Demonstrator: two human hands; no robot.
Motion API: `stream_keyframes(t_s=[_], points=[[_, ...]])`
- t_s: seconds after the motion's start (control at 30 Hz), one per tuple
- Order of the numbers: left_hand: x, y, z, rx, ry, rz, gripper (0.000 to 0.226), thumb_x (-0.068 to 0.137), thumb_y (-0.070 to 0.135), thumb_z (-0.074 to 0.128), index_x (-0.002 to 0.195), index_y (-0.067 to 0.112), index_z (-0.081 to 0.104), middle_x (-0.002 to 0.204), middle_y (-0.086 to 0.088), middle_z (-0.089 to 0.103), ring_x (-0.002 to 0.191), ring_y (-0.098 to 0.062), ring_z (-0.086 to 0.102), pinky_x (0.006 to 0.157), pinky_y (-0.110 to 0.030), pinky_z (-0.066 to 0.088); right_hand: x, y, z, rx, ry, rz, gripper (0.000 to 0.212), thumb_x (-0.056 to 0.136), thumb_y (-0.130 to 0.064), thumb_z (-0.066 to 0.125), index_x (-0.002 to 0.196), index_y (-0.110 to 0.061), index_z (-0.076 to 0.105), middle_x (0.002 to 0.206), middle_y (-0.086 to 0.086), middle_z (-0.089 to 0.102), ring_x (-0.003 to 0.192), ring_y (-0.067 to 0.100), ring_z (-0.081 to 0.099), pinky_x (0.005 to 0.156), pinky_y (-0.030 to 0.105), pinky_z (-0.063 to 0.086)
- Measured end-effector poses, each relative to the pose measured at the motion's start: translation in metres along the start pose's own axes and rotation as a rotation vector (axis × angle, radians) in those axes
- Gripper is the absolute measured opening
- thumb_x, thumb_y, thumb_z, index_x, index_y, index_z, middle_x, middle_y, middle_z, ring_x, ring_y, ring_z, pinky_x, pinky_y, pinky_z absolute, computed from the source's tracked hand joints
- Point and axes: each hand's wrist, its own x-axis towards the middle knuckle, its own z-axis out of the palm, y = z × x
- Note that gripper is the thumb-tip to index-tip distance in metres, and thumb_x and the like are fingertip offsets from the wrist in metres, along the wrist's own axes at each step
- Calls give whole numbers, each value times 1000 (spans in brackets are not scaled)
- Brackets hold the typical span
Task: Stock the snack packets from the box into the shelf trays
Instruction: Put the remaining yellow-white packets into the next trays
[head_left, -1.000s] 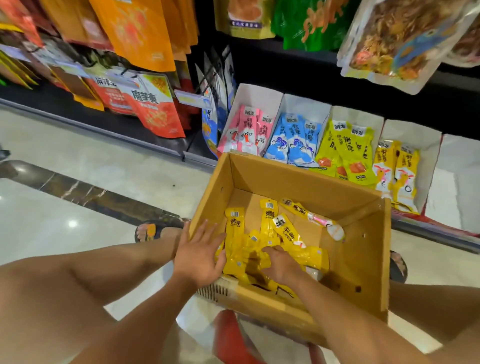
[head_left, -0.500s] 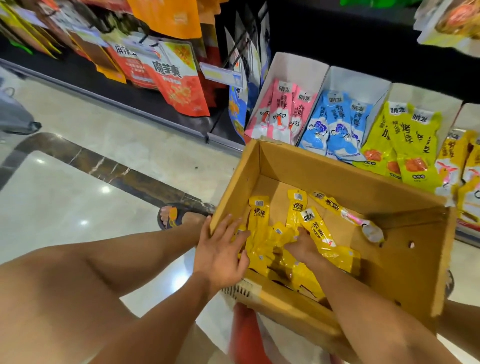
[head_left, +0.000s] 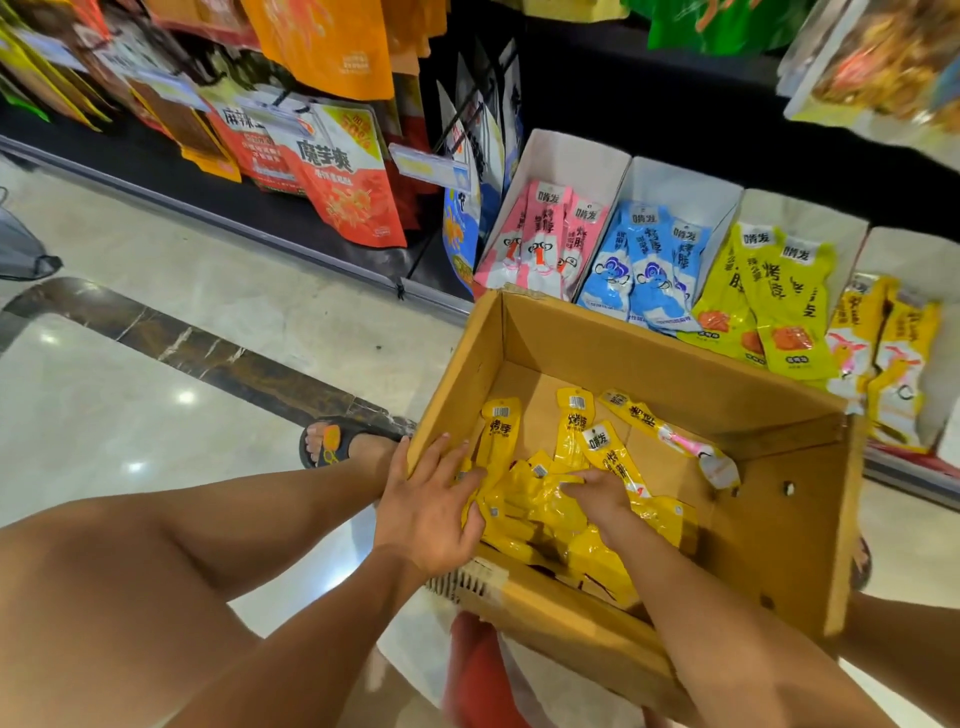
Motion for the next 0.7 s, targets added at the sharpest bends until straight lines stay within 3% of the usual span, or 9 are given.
stream_keyframes(t_s=[0.1, 0.17, 0.27, 0.37, 0.5, 0.63, 0.7], points=[[0, 0, 1, -10, 18, 5, 49, 92, 51, 44, 135, 38, 62, 157, 4, 47, 152, -24, 30, 123, -62, 12, -17, -13, -12, 15, -44, -135, 10, 89, -22, 72, 85, -12, 71, 85, 5, 69, 85, 27, 64, 78, 41, 52], [0, 0, 4, -19, 36, 15, 48, 91, 50, 45, 133, 36, 63, 155, 2, 50, 151, -25, 33, 122, -63, 15, -30, -27, -23, 22, -34, -200, 14, 94, -20, 65, 82, -13, 65, 77, 5, 61, 76, 24, 55, 70, 35, 43], [1, 0, 5, -21, 34, 15, 49, 92, 52, 44, 134, 37, 62, 156, 3, 48, 151, -25, 33, 121, -64, 15, -49, -46, -43, 6, 6, -313, 9, 97, -18, 62, 89, -14, 62, 78, 3, 57, 73, 21, 51, 62, 30, 37], [1, 0, 4, 0, 0, 6, 50, 93, 55, 39, 136, 40, 60, 159, 4, 44, 154, -23, 28, 122, -64, 12, -62, -61, -64, -40, 22, -420, 3, 97, -22, 63, 96, -19, 65, 87, 1, 63, 75, 18, 56, 58, 25, 41], [0, 0, 5, 21, -45, 7, 55, 95, 62, 32, 141, 42, 56, 164, 4, 38, 156, -23, 22, 122, -65, 6, -85, -87, -94, -56, 72, -526, 12, 95, -28, 67, 98, -16, 69, 94, 4, 72, 87, 22, 65, 79, 39, 51], [9, 11, -11, -51, -101, -36, 65, 96, 70, 20, 150, 42, 44, 170, 8, 19, 160, -20, -3, 120, -64, -16, -107, -116, -126, -96, 93, -651, 9, 92, -25, 71, 84, -25, 67, 79, -5, 69, 73, 13, 61, 76, 43, 52], [18, 21, -24, -166, -57, -36, 69, 96, 73, 18, 153, 41, 39, 171, 9, 15, 159, -17, -8, 123, -59, -14, -116, -129, -140, -112, 48, -690, 9, 91, -32, 73, 89, -25, 68, 84, -6, 70, 77, 12, 64, 76, 40, 54]])
